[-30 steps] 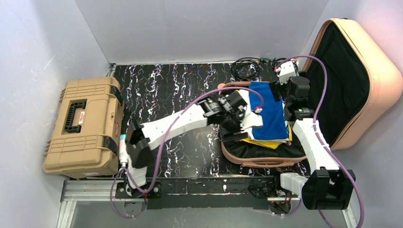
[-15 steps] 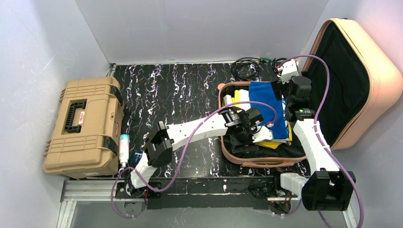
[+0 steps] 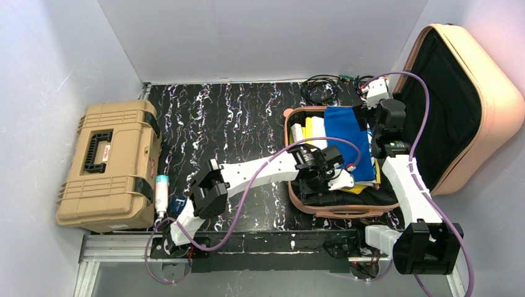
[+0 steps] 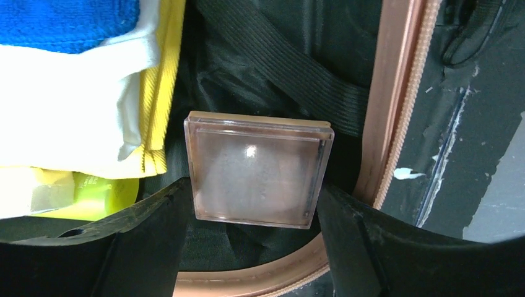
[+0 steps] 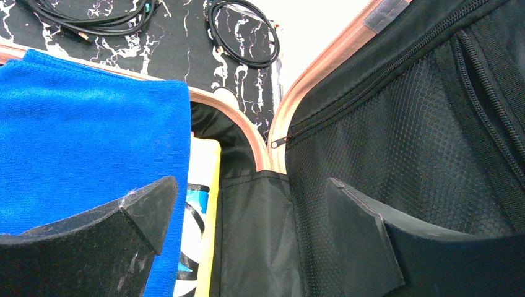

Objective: Pack the luggage
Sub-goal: Place the makeup in the luggage.

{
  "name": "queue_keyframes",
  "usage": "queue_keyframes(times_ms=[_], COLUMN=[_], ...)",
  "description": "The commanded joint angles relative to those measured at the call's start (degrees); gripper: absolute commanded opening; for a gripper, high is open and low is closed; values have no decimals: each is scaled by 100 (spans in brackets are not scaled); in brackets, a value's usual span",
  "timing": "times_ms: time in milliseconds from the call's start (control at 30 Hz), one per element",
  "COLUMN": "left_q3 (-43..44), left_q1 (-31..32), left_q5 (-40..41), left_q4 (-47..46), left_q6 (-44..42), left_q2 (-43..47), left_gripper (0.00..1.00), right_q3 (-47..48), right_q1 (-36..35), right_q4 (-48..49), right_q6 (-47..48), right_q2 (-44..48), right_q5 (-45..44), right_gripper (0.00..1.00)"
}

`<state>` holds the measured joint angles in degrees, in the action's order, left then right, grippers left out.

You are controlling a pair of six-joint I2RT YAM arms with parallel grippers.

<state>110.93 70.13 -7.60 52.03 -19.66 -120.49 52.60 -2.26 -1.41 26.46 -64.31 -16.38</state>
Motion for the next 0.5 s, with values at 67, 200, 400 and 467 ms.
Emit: queue_keyframes(times_ms=[67, 200, 400, 467], left_q3=[-28, -49, -227, -490], left_q1=[71, 70, 51, -48], left_q5=[210, 228, 410, 639], left_q4=[73, 46, 111, 156], left_q6=[-49, -93, -287, -462], left_q2=[52, 159, 559, 950], left_gripper=[77, 84, 90, 96], right_q3=[-68, -74, -74, -74], right_q1=[22, 32, 24, 19], right_q4=[345, 343, 348, 344], right_q6=[-73, -71, -62, -64], right_q2=[134, 127, 130, 130], right_q5=[-40, -34, -53, -52], right_gripper=[98, 98, 98, 98])
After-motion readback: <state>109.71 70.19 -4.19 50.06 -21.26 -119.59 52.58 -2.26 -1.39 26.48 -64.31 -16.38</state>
